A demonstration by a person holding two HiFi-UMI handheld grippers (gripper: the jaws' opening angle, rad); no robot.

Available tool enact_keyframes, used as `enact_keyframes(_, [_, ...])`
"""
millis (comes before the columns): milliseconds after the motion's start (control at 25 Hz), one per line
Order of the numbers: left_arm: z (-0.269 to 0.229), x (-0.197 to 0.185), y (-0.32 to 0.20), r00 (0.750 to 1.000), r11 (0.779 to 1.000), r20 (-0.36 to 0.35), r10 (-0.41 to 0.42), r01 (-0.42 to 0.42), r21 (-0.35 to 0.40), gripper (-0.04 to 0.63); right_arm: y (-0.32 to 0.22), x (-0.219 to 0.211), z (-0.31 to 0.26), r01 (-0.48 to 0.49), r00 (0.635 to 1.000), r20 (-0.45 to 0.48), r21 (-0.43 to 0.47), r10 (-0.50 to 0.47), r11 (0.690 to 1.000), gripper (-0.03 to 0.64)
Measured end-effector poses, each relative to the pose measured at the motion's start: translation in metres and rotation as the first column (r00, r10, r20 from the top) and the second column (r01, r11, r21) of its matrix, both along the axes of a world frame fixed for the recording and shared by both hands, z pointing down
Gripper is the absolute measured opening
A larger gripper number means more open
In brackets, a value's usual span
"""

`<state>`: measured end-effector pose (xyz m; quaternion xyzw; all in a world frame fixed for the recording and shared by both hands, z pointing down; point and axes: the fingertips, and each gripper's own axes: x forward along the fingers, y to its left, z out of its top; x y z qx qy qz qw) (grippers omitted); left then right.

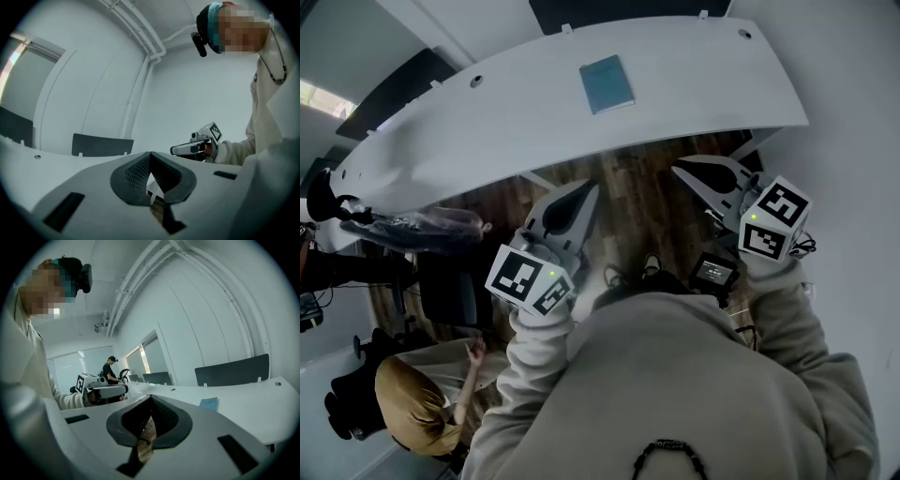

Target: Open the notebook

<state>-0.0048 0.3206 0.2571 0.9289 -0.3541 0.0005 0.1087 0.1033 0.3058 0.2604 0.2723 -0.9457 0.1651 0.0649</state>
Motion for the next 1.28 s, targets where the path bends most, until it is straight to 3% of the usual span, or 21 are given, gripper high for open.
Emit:
enact_keyframes(360, [-0.008,0.032,-0.006,0.999,0.999,0.019,0.036,-0.036,0.011,-0.003,-0.003,0.026,-0.003,-0.006,1.000,0.002,0.006,0.006,1.000,0.020])
enact_keyframes(1120, [-0.033,0.124,-0.049,0.991,0.990,0.084,0.107,-0.113,0.079,-0.003,-0.029,0.139,-0.015,-0.097,0.992,0.084,0.025,0.094,0.995,0.021])
enact_keyframes(1280, [-0.041,0.129,-0.059,0.987,0.988,0.112,0.118,-0.128,0.085,-0.003,-0.036,0.148,-0.020,-0.114,0.988,0.108,0.028,0.110,0.993,0.020])
